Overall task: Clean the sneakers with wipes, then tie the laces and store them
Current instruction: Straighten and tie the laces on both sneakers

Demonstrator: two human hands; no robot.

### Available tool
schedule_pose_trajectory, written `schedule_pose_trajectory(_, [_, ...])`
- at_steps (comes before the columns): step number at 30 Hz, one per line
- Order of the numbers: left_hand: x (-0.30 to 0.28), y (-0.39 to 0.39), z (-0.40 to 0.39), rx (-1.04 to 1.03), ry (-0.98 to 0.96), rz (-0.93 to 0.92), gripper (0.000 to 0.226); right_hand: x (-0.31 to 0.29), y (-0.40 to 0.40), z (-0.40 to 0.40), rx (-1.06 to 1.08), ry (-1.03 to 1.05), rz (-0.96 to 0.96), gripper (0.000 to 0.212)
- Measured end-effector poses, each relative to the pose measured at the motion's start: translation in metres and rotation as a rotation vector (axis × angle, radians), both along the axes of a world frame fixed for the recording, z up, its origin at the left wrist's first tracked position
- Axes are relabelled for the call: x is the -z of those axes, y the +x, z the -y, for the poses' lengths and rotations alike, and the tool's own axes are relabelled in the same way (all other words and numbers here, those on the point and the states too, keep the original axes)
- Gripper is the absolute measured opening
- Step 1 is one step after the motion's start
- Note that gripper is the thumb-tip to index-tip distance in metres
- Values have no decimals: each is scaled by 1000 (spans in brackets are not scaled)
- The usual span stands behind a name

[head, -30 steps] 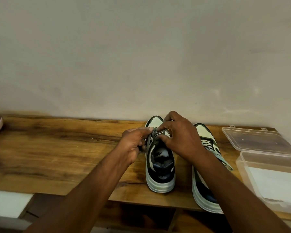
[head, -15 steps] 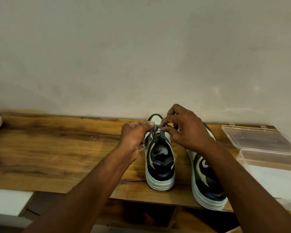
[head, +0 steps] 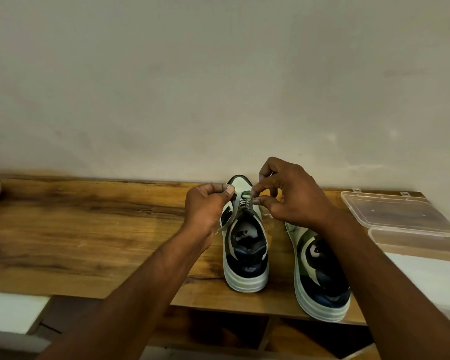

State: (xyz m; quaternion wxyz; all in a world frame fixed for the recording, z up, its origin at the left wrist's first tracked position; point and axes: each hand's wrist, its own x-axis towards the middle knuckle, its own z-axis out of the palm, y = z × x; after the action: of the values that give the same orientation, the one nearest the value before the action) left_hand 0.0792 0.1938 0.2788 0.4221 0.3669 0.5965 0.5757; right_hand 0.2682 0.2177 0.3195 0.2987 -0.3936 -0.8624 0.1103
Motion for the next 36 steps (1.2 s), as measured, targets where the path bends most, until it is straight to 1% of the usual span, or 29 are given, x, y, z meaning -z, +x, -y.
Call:
schedule_pose_trajectory(6, [-4,0,3,-9,0,-10,11,-4,5,-1,-23,-41,-2,12])
schedule_pose_trajectory(9, [-3,-3,3,-48,-22,-9,13,-3,7,-3,-34,-69,2,14])
schedule_pose_trajectory(14, [1,-7,0,-90,-46,-5,13,1,12,-6,-24,-148,8,22])
schedule_pose_trajectory(18, [9,-8,-4,-109,-54,-32,21,0,20,-8,-33,-160,21,19])
schedule_pose_trajectory(21, [19,-12,-10,-138,-79,-64,24,0,23,-6,-51,-153,56,11])
schedule_pose_trajectory(25, [27,-14,-14,-132,-112,-66,22,-1,28,-4,-53,-180,49,17])
schedule_pose_trajectory(32, [36,-15,-20,-149,-173,-37,23,-3,27,-1,-69,-226,77,18])
schedule_pose_trajectory(36, [40,-16,-22,-140,-190,-38,21,-3,26,0,-62,-296,58,29])
